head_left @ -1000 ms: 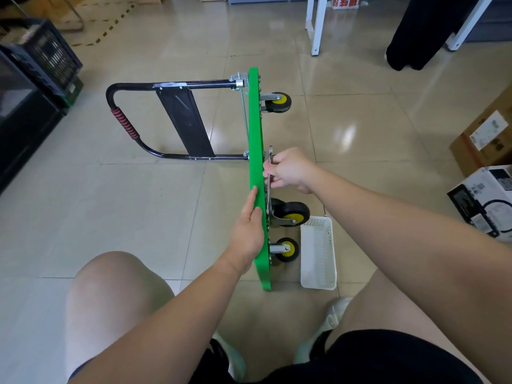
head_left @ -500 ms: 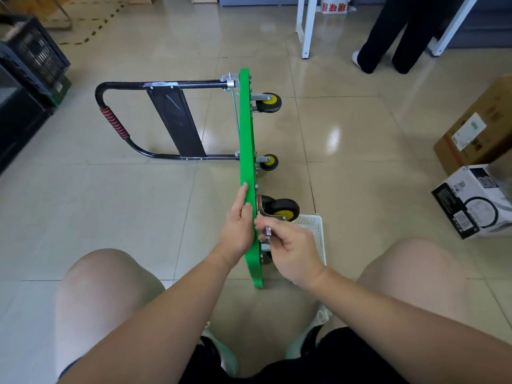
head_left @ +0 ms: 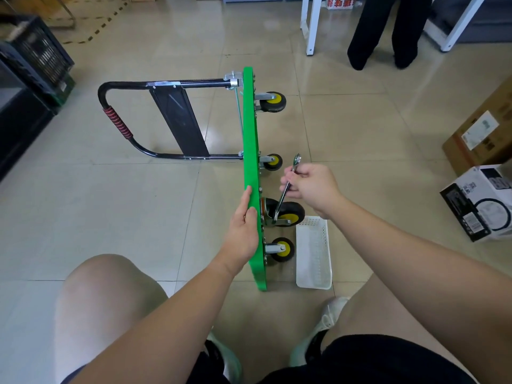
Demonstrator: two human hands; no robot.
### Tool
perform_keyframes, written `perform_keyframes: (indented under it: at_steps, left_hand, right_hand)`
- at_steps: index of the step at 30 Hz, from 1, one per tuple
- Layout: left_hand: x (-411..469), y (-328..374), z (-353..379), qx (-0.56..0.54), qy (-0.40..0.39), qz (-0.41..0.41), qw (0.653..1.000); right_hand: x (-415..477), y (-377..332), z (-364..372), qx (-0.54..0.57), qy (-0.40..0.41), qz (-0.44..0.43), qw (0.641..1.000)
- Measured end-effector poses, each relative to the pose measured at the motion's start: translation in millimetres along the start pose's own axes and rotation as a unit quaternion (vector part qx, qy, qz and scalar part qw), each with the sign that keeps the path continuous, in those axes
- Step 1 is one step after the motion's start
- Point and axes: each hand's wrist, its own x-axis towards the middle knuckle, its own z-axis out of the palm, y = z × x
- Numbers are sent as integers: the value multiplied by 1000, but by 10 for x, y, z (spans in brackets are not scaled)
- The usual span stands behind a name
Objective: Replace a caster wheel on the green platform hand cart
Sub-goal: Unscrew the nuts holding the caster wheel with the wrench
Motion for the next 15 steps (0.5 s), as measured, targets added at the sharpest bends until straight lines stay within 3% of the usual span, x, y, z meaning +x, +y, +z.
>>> perform_keyframes:
  at_steps: [10, 15]
  left_hand:
    - [36, 2, -27, -6, 3, 0, 1000]
    - [62, -31, -38, 4, -2, 4, 1000]
  right_hand:
    - [569, -104, 318, -105, -125, 36, 986]
    - [547, -88, 439, -106, -103, 33, 988]
